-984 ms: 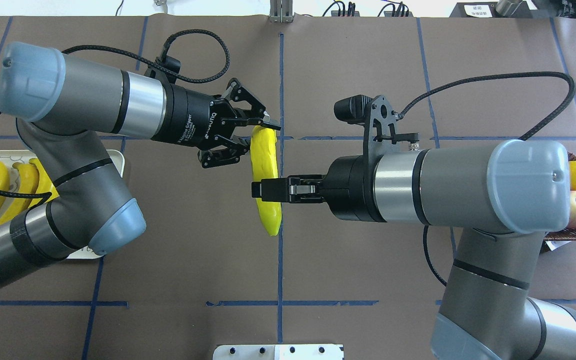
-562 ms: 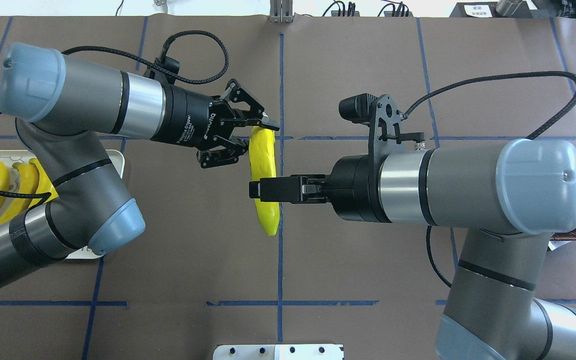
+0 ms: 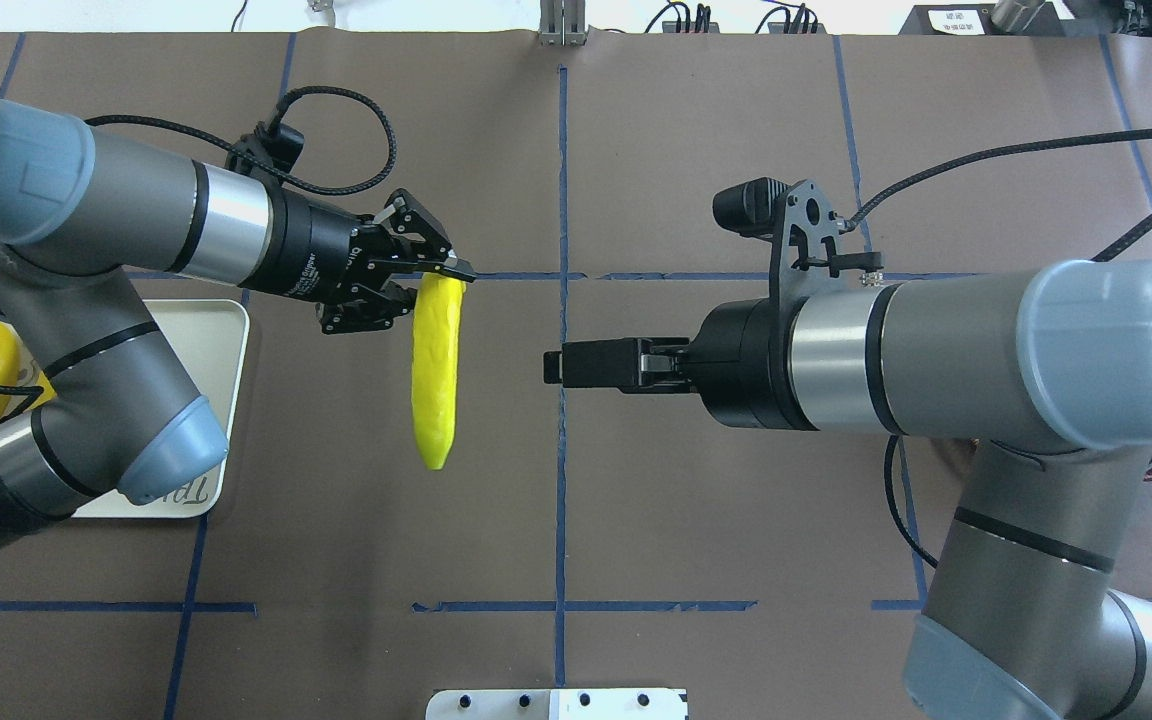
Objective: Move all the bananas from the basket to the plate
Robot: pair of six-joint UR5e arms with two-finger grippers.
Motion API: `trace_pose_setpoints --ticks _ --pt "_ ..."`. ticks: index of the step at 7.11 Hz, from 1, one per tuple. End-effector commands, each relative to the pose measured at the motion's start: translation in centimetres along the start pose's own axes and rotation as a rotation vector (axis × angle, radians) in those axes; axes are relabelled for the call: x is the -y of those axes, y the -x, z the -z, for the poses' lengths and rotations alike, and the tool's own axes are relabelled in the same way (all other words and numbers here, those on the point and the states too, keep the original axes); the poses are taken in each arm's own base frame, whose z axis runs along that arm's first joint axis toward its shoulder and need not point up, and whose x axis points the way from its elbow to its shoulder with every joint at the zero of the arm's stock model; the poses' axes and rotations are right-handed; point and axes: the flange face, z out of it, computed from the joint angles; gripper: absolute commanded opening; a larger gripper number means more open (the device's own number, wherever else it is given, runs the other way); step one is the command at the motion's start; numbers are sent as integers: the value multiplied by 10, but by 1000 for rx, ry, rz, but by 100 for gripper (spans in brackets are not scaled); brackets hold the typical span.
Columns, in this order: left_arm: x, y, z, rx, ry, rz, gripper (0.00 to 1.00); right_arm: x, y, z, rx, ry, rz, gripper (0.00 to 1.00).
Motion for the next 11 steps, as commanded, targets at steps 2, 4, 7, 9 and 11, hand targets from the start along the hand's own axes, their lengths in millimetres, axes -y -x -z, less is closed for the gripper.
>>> trace_pose_setpoints --ticks 2,4,7,9,11 --pt "49 41 10 176 -200 -116 0 35 -38 5 -235 -1 -60 100" --pt "79 90 12 383 -345 -239 0 65 -64 24 -363 42 -30 100" --pt "100 185 30 632 -401 -354 0 63 -85 21 -417 70 -2 100" --pt "91 228 12 719 -409 -379 0 63 -85 21 -417 70 -2 100" --pt "90 235 13 737 -395 -397 30 63 -84 22 -415 68 -1 100"
